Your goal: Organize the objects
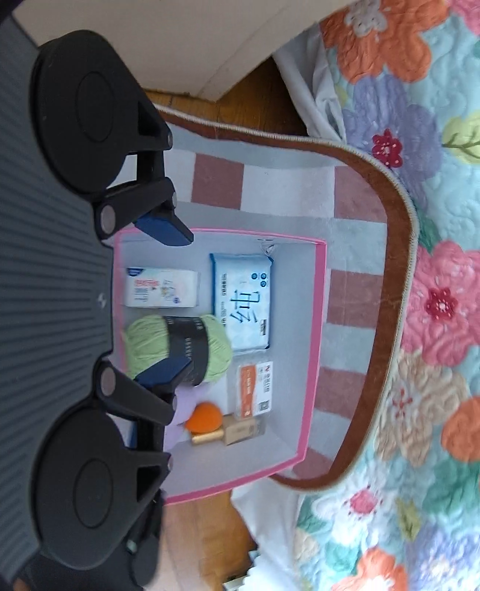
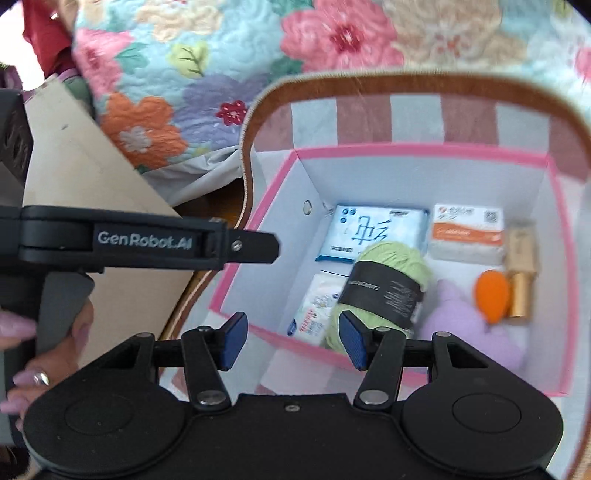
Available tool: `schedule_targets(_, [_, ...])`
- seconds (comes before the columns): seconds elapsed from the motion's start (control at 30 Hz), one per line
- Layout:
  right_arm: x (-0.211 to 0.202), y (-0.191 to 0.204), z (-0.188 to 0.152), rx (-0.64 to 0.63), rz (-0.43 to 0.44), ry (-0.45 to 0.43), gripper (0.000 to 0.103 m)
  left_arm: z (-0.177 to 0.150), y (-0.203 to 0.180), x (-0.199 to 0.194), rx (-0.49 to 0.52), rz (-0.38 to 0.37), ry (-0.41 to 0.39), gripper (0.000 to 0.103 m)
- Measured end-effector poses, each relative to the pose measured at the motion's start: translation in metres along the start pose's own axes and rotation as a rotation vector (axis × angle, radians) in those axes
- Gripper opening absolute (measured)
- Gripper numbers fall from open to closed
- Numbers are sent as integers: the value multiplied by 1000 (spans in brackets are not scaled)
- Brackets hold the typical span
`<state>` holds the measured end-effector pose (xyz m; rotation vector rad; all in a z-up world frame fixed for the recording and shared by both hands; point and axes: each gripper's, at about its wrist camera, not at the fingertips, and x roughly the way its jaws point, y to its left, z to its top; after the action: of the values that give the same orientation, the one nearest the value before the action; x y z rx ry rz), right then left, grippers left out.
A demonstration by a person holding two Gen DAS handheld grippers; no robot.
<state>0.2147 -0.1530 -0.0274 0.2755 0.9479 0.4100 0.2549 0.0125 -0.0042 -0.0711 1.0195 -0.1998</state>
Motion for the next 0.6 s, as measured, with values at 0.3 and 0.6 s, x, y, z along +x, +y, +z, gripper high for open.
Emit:
schedule_targets(0.3, [-80, 21, -1, -53, -46, -30, 60, -28, -18, -64, 35, 104, -8, 96])
schedule_targets(0.6, [-134, 29, -24, -45, -84, -44, 60, -66, -31, -120, 11, 59, -51, 96])
